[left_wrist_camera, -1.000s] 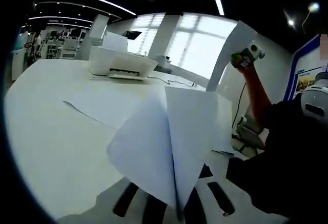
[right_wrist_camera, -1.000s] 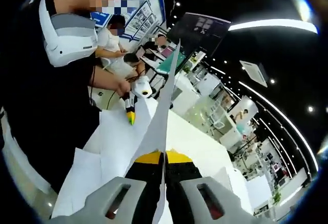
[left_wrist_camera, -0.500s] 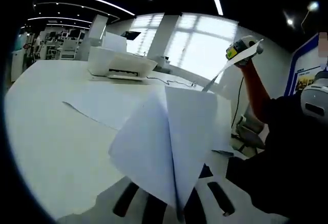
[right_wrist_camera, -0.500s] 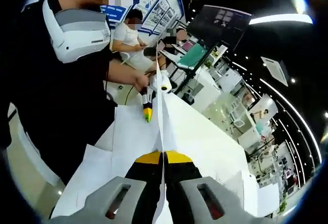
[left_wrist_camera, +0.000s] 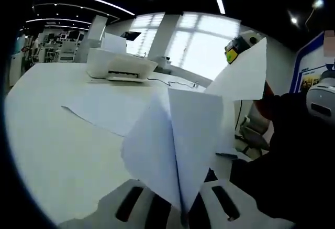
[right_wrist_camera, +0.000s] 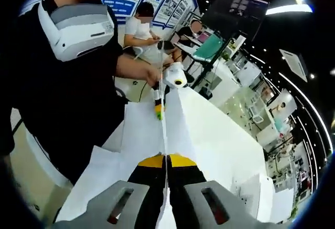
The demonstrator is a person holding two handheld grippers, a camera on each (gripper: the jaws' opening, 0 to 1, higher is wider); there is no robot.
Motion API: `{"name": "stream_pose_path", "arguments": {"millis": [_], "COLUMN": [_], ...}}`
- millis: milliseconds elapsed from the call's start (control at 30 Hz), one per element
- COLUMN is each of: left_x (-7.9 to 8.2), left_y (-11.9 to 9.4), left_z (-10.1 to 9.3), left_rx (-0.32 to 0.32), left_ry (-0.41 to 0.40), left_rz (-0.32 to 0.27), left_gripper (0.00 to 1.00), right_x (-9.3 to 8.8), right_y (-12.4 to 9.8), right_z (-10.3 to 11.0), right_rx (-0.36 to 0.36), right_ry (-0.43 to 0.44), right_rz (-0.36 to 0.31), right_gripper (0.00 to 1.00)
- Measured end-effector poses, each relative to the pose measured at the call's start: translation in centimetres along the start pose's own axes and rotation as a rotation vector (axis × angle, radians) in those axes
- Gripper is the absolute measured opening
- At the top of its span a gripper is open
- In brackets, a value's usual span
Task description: Organize the stack of printing papers by aligning and flattening the scattered papers on the table
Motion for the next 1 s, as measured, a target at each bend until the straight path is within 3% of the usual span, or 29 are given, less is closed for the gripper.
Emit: {"name": "stream_pose_path", "arguments": {"millis": [467,1000], "left_x": [0.2,0.3], "left_y": [0.3,0.7], "left_z": [-0.2,-1.0], "left_rx": [-0.021,-0.05], "left_ry": [0.034,0.077], "left_rz": [0.007,0.007], "left_gripper": [0.07,0.07], "right_x": [-1.1,-1.8], "right_y": [2.7,4.2], "right_z": [-1.6,-2.6], "right_rx": [-0.006,-0.024], "right_ry": [0.09,0.123], "right_rz": [0.088,0.148], "right_gripper": [0.0,0.0]}}
Point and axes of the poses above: the point that each gripper's makers call its tool centre point, and the gripper's own axes: y roughly forward along the fingers, z roughly to its left, x roughly out of its top, the point moved 9 cm from there along -y, roughly backward along the fingers, and after that the axes turned 7 degrees about -z, right-handed, at the moved point
